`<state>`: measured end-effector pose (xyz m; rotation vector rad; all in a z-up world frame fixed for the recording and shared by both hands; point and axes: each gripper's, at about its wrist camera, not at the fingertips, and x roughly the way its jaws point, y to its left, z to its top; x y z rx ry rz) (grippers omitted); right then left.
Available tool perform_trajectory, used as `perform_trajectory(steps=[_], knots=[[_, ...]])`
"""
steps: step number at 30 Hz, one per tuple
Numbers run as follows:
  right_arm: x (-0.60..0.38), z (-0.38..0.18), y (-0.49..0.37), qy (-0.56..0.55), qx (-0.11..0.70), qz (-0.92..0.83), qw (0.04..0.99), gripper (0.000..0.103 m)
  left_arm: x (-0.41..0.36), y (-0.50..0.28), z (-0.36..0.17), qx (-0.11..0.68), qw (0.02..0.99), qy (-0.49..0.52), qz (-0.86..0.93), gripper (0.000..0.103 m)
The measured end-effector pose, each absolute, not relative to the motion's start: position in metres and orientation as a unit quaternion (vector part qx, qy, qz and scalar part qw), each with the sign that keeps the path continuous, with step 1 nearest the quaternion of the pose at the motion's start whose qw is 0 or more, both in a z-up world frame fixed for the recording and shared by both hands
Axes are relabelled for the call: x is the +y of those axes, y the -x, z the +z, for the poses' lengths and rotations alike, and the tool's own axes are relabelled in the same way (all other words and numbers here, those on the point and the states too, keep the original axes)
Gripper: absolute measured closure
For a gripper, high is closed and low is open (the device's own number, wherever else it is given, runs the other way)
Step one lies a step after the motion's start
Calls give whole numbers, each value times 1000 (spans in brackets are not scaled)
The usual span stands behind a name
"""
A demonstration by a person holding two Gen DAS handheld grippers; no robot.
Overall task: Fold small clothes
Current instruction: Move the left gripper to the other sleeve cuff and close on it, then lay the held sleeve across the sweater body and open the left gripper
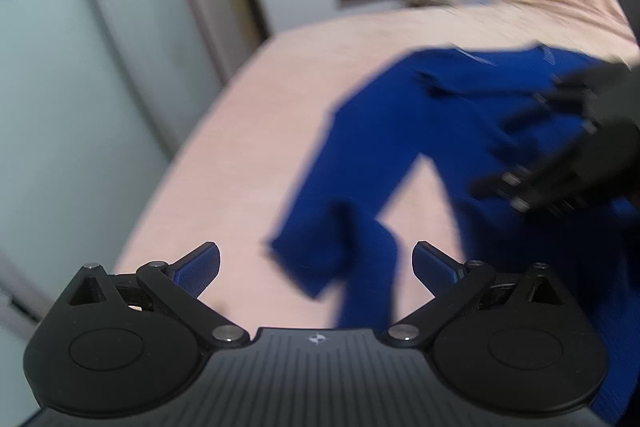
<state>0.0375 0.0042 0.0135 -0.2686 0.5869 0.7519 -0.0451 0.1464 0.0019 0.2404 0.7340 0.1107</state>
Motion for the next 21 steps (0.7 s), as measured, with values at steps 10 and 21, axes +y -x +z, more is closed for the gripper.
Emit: perform_trajectory(steps=[10, 21], knots=[[-9, 6, -39, 107, 297, 344, 884, 19, 175, 49, -15, 416, 906, -13, 74, 95], [-15, -1, -41, 92, 308, 343, 883, 18, 305, 94, -5, 371, 854, 201, 303, 94]])
